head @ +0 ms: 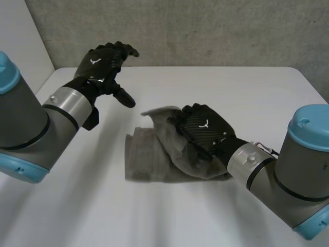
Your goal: Fold the towel.
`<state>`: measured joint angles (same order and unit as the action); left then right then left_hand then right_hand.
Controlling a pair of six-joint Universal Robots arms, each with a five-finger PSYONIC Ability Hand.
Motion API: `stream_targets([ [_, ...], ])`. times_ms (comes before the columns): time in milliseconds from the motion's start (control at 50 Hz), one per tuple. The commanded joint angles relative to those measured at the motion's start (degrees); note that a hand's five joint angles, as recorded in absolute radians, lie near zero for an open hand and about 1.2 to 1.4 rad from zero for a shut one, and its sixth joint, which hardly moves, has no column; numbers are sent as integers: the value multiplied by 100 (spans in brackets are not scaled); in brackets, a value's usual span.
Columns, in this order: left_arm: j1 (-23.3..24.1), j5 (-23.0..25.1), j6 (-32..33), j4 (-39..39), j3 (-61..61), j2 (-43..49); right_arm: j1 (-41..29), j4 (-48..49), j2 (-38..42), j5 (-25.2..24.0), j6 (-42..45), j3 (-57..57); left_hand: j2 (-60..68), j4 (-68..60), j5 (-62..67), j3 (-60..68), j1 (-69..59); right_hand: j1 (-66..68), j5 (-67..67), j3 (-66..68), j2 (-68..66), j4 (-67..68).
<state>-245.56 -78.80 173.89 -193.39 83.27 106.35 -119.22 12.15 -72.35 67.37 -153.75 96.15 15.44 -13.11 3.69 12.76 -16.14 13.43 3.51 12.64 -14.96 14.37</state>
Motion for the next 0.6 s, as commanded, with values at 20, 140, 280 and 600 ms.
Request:
stream_targets([
  [20,61,-161,13,12,40,8,-310,129,316,-241,283,-227,-287,311,-112,-276,357,53,45,-264,100,-437],
  [140,34,-346,30,29,110,-80,-856,165,948,-523,942,-763,-287,311,-112,-276,357,-343,-351,-264,496,-437],
  [280,-80,-346,39,65,198,-300,-989,-477,1689,-470,1189,-1520,-287,311,-112,-276,357,69,61,-264,84,-437],
  [600,-686,-294,22,56,400,-581,-611,-1854,828,-2746,820,-1090,-303,311,-129,-276,374,-343,-351,-264,496,-437],
])
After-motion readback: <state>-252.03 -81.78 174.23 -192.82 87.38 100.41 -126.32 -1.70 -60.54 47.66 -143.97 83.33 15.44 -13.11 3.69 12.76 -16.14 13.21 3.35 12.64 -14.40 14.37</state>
